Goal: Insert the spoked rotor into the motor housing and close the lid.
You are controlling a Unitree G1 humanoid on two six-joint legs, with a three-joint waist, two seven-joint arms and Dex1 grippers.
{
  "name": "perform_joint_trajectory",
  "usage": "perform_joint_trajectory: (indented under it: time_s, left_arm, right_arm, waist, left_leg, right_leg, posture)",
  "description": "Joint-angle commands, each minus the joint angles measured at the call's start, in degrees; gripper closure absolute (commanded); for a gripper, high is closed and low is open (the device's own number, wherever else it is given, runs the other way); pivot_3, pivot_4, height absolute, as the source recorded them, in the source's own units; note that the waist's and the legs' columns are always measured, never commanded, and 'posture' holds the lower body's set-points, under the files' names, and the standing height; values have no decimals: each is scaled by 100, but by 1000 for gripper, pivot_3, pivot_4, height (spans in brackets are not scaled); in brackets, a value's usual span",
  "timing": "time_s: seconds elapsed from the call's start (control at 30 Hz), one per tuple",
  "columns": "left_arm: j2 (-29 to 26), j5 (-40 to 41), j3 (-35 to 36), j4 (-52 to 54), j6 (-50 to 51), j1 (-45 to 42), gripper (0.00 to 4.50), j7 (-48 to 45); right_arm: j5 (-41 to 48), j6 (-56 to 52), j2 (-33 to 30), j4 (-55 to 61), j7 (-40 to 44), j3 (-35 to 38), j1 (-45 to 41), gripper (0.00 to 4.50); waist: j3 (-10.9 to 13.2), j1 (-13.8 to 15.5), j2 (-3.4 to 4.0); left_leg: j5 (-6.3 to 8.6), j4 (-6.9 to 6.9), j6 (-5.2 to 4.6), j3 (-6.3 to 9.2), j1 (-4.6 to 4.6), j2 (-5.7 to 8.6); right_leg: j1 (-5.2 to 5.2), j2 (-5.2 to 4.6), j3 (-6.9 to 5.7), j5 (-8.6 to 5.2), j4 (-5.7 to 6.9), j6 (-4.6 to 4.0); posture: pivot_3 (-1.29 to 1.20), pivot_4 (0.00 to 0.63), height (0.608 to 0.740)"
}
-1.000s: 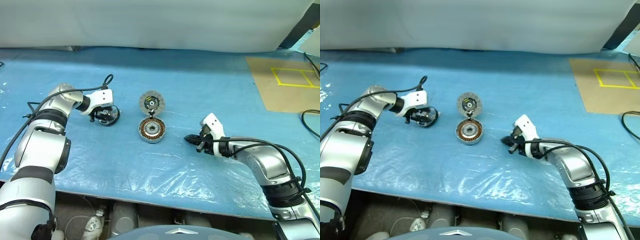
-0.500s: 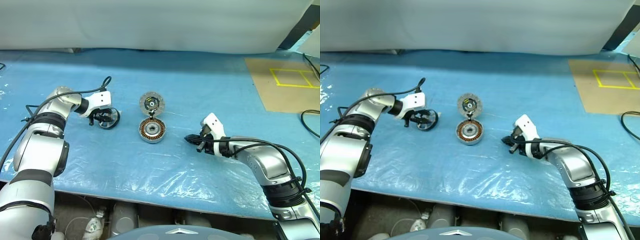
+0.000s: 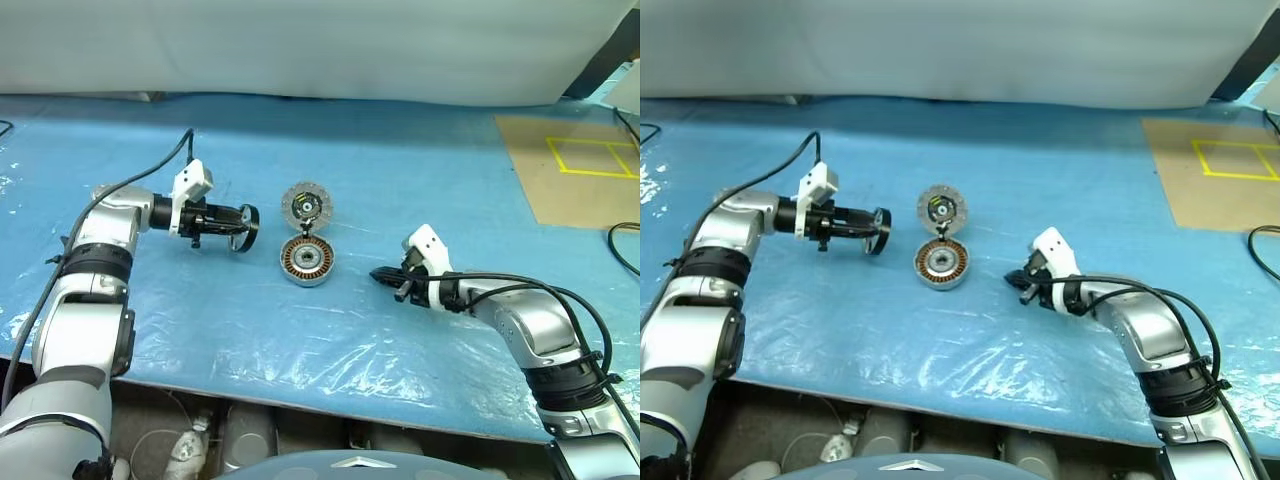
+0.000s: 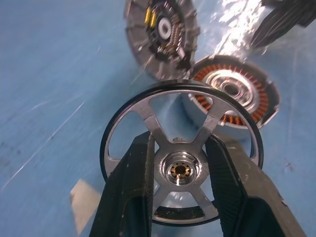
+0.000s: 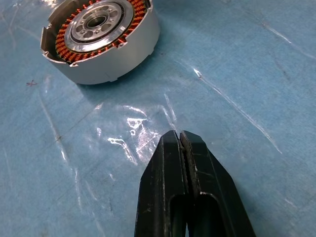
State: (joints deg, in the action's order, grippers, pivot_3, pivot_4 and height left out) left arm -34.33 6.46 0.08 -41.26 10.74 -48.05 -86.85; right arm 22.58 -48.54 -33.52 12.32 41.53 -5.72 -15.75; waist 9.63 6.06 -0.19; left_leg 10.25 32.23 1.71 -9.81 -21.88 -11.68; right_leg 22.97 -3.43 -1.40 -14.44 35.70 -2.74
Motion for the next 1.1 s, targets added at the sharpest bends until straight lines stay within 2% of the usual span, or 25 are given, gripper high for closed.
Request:
perform_joint_trajectory:
  time_s: [0.03, 0.13, 0.23, 0.4, 0.7, 1.1]
  left_arm:
    - [157, 567, 13, 1356, 814, 194, 3190, 79]
    - [366, 741, -171, 1941, 1162, 214, 3190, 171]
    - [580, 741, -375, 1978, 1143, 92, 3190, 256]
    - [700, 446, -804, 1370, 677, -148, 3190, 170]
    - [665, 137, -1162, 474, 2, -506, 3190, -52]
    - [709, -288, -1572, 83, -351, -598, 3190, -189]
  right_arm:
    - [33, 167, 17, -41, 79, 81, -164, 4500]
    - [-14, 247, 28, -134, 101, 15, -215, 4500]
    - [-46, 293, 66, -166, 88, -20, -235, 4500]
    - [-32, 292, 68, -10, 24, 52, -66, 4500]
    - [26, 221, 44, 237, -156, 207, 191, 4500]
    - [57, 183, 98, 231, -341, 225, 248, 4500]
  waist:
    - [0, -2, 0]
    - [0, 4, 0]
    - [0, -5, 0]
    - [0, -32, 0]
    - [0, -26, 0]
    - [0, -20, 0]
  left_leg:
    - [0, 1, 0, -2, -7, 0]
    - [-1, 4, -1, -12, -18, 0]
    - [-1, 6, -2, -14, -15, 1]
    - [-5, 6, -9, -14, -15, 0]
    - [-4, 6, -8, -12, -18, 0]
    - [-2, 6, -3, -12, -10, 0]
  right_leg:
    - [5, 0, -2, 3, 0, 6]
    - [12, 0, -6, 2, 1, 3]
    - [11, 0, -4, -1, 1, -2]
    - [11, 4, -4, 2, 0, 4]
    - [12, 7, -4, 13, -2, 22]
    - [5, 6, -3, 13, -1, 22]
  posture:
    - [0, 150, 740]
    - [0, 150, 740]
    - [0, 150, 740]
    - [0, 150, 740]
    - [0, 150, 740]
    - [0, 150, 740]
